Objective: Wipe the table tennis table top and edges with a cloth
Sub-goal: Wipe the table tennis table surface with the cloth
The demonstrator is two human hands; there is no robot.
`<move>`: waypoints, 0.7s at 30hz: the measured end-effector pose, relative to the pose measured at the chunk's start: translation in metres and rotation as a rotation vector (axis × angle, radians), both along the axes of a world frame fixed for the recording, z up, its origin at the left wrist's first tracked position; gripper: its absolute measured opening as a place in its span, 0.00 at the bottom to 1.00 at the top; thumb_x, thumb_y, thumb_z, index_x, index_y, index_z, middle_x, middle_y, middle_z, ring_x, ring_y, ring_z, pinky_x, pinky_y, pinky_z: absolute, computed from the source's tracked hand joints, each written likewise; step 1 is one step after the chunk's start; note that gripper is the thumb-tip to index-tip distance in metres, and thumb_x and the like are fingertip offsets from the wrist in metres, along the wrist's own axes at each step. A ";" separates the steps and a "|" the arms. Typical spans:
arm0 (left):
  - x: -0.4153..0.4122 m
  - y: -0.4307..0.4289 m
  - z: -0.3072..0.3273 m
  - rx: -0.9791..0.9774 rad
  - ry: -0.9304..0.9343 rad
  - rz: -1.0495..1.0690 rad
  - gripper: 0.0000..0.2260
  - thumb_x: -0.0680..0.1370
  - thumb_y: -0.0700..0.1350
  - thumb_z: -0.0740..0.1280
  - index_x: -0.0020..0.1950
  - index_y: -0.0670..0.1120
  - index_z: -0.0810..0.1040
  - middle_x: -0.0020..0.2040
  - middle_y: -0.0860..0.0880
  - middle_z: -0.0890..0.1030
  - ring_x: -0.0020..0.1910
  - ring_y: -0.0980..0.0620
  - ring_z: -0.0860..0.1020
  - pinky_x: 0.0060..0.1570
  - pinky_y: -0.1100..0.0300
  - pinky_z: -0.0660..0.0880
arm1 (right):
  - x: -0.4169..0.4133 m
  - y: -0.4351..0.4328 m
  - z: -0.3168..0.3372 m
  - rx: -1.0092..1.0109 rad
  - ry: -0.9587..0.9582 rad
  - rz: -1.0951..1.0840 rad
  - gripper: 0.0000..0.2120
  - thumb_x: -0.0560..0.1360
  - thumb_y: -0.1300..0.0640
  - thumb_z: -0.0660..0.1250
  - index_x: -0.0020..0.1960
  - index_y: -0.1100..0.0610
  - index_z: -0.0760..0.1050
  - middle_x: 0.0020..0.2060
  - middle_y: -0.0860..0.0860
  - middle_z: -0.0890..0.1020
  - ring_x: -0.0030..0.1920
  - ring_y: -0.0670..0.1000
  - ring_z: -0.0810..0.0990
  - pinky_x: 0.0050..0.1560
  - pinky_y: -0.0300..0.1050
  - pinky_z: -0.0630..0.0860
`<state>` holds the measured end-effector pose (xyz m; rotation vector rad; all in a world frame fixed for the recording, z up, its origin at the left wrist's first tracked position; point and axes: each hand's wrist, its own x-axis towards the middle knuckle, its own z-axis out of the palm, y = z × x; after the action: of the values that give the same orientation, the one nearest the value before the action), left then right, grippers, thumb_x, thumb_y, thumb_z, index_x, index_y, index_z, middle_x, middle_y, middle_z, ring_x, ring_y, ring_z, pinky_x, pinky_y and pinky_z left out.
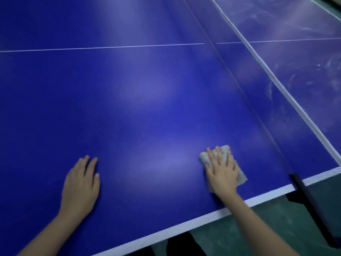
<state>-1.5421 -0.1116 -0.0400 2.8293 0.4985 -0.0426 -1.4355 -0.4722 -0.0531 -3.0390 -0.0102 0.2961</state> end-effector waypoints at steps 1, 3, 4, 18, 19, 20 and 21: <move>-0.016 -0.001 -0.002 0.022 -0.003 -0.016 0.19 0.79 0.43 0.57 0.66 0.34 0.72 0.66 0.34 0.71 0.66 0.34 0.69 0.62 0.37 0.67 | -0.022 0.025 0.000 0.007 -0.009 0.086 0.25 0.76 0.45 0.52 0.73 0.44 0.62 0.74 0.49 0.63 0.73 0.62 0.59 0.69 0.61 0.60; -0.044 -0.002 -0.006 0.062 0.021 -0.050 0.24 0.78 0.48 0.50 0.64 0.35 0.74 0.65 0.35 0.73 0.65 0.35 0.71 0.61 0.39 0.67 | -0.059 0.073 0.002 0.060 -0.012 0.318 0.25 0.73 0.45 0.55 0.69 0.44 0.70 0.70 0.48 0.71 0.69 0.63 0.69 0.62 0.62 0.69; -0.055 -0.002 -0.008 0.079 0.031 -0.074 0.26 0.79 0.50 0.46 0.64 0.36 0.74 0.65 0.36 0.74 0.65 0.37 0.71 0.61 0.40 0.67 | -0.075 0.092 0.003 0.069 -0.001 0.478 0.25 0.72 0.44 0.56 0.68 0.43 0.71 0.69 0.47 0.72 0.68 0.62 0.70 0.61 0.61 0.70; -0.077 0.002 -0.015 0.077 0.028 -0.146 0.23 0.77 0.48 0.50 0.64 0.42 0.76 0.64 0.42 0.76 0.65 0.43 0.73 0.66 0.48 0.61 | 0.018 0.198 -0.013 0.101 -0.090 0.080 0.26 0.79 0.47 0.54 0.76 0.44 0.55 0.77 0.48 0.54 0.76 0.59 0.48 0.72 0.59 0.47; -0.077 0.002 -0.015 0.078 0.022 -0.144 0.22 0.76 0.47 0.51 0.63 0.42 0.76 0.64 0.42 0.76 0.65 0.43 0.73 0.66 0.47 0.61 | 0.010 0.217 -0.015 0.119 -0.093 0.251 0.26 0.78 0.47 0.55 0.75 0.44 0.56 0.76 0.48 0.56 0.76 0.59 0.49 0.71 0.59 0.47; -0.077 0.003 -0.016 0.072 0.017 -0.143 0.22 0.75 0.47 0.52 0.63 0.42 0.77 0.63 0.42 0.76 0.64 0.43 0.74 0.65 0.47 0.61 | 0.003 0.234 -0.015 0.146 -0.085 0.481 0.26 0.78 0.47 0.56 0.75 0.44 0.58 0.76 0.49 0.58 0.75 0.60 0.50 0.71 0.60 0.49; -0.077 0.003 -0.016 0.070 0.012 -0.143 0.22 0.75 0.47 0.52 0.62 0.42 0.77 0.63 0.42 0.77 0.63 0.42 0.74 0.65 0.47 0.61 | -0.002 0.246 -0.014 0.165 -0.061 0.732 0.26 0.77 0.47 0.57 0.74 0.44 0.59 0.75 0.49 0.60 0.75 0.60 0.52 0.71 0.61 0.50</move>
<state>-1.6196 -0.1089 -0.0564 2.9297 0.3052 -0.0709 -1.4379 -0.2263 -0.0672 -2.7500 -1.0961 0.2264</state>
